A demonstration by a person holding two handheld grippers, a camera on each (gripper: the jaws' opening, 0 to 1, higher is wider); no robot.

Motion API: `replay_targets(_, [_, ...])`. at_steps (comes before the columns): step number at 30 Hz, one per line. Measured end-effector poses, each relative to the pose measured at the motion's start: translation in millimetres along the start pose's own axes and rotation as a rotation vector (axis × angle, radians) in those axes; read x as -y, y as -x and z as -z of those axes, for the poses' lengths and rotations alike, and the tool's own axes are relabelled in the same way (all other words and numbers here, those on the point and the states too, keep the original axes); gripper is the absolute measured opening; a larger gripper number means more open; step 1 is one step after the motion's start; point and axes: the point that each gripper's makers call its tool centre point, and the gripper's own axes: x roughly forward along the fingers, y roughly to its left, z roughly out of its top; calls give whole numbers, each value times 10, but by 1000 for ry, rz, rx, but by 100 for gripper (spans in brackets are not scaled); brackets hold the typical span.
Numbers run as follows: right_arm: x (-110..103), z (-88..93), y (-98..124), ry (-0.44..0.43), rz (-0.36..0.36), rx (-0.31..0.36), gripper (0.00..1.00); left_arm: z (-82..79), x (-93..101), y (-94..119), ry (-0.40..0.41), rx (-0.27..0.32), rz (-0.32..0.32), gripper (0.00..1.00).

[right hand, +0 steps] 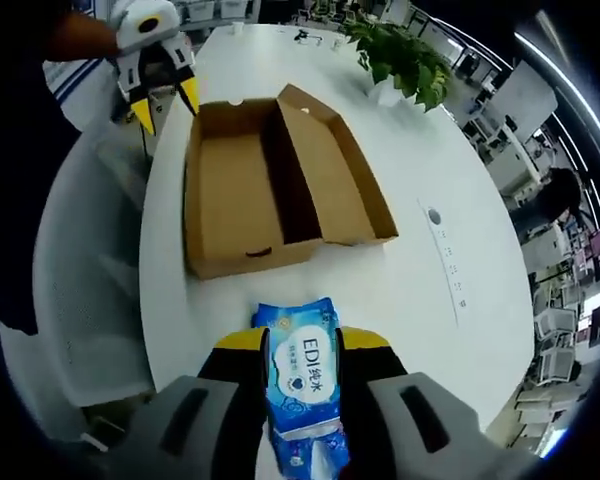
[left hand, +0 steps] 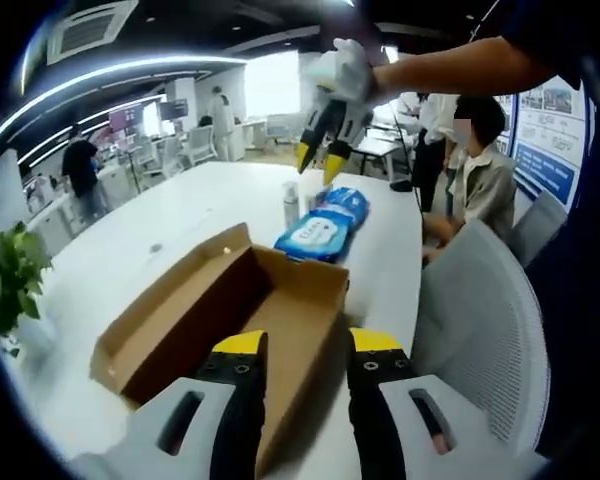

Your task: Operate the shoe box by opening the lid, removing the specified soft item, and placing it in the target area until the item is outside and the box remains undamaged.

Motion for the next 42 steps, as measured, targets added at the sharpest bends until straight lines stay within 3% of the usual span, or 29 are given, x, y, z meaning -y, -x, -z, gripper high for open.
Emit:
replay_targets(7, [-165,-230,-141,-4,-23,30,24,80,-185,174,30,7,-54,30])
replay_targets(10, [-242,-327,-199,-13,-31,47,24,144,-291,244,101,24,-91,29])
replay_targets(18, [-570,-488,-433,-55,-77,96,22,608,-545,460,199,-46,-236,28])
replay_targets(28, [-876,-424,-738,-160,-60,101,20,1151,-817,725,346,-150,-432,23])
replay_targets(31, [-959,-455,-794,-217,-71,130,20,1216,-824,712,408,-145,-425,22])
replay_targets(35, [-1035,-417,-840,-227,-73,128,19,1222,-811,676,405,-152,-415,22])
replay_targets(42, [-968,-444,-850,-376,4,199,19,1341,-785,566,477,-208,-409,18])
